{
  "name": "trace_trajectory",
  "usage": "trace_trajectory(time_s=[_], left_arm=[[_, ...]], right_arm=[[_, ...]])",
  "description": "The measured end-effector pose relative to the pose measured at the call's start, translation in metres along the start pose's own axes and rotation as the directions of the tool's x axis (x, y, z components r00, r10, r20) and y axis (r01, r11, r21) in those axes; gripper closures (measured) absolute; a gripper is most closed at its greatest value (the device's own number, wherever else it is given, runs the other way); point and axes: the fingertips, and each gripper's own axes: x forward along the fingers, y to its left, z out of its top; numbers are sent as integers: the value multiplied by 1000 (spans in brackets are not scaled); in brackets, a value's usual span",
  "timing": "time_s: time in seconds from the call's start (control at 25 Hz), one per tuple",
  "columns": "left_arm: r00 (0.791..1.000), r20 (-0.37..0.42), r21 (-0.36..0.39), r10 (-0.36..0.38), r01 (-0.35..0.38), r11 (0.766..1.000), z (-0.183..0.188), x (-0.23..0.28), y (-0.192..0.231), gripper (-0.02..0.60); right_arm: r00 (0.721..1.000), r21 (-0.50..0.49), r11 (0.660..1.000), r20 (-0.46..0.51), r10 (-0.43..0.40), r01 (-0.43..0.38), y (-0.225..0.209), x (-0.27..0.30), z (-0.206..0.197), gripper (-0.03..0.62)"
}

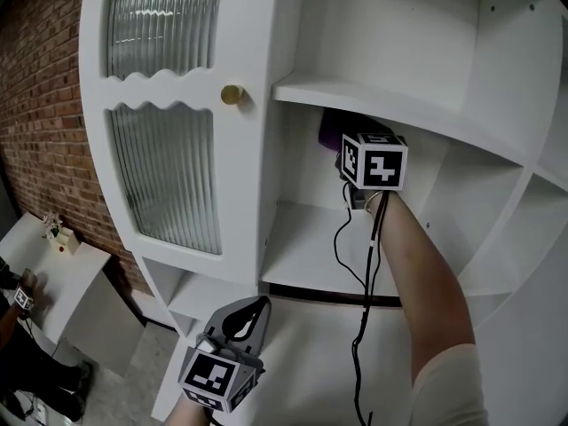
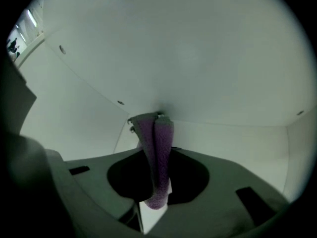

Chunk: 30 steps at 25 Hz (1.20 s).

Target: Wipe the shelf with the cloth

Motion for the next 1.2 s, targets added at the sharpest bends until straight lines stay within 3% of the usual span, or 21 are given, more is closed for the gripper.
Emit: trace_trajectory(time_s=[0.32, 0.44, 0.56, 0.8, 0.96, 1.08, 1.2], left_arm=[[999, -48, 6, -5, 5, 1000, -15, 9, -29, 569], [998, -61, 5, -4, 4, 1000, -20, 14, -38, 569], [998, -67, 7, -8, 9, 1000, -22, 18, -46, 569], [997, -75, -4, -13, 13, 1000, -29, 24, -57, 569], [997, -81, -9, -7, 6, 1000, -31, 24, -58, 569], [997, -80, -12, -8, 7, 1000, -31, 23, -58, 569], [996, -84, -7, -19, 18, 1000, -32, 21, -58, 569]], right_arm=[[992, -75, 989, -11, -129, 128, -84, -38, -18, 505], [980, -58, 979, -30, -198, 196, -117, -53, -23, 502], [954, -42, 956, -69, -292, 290, -147, -68, -31, 500], [891, -110, 894, -94, -443, 433, -185, -91, -35, 499], [882, -23, 889, -113, -457, 458, -190, -96, -39, 502], [895, 54, 897, -113, -432, 439, -184, -100, -39, 504], [917, 32, 920, -94, -387, 391, -164, -102, -34, 505]])
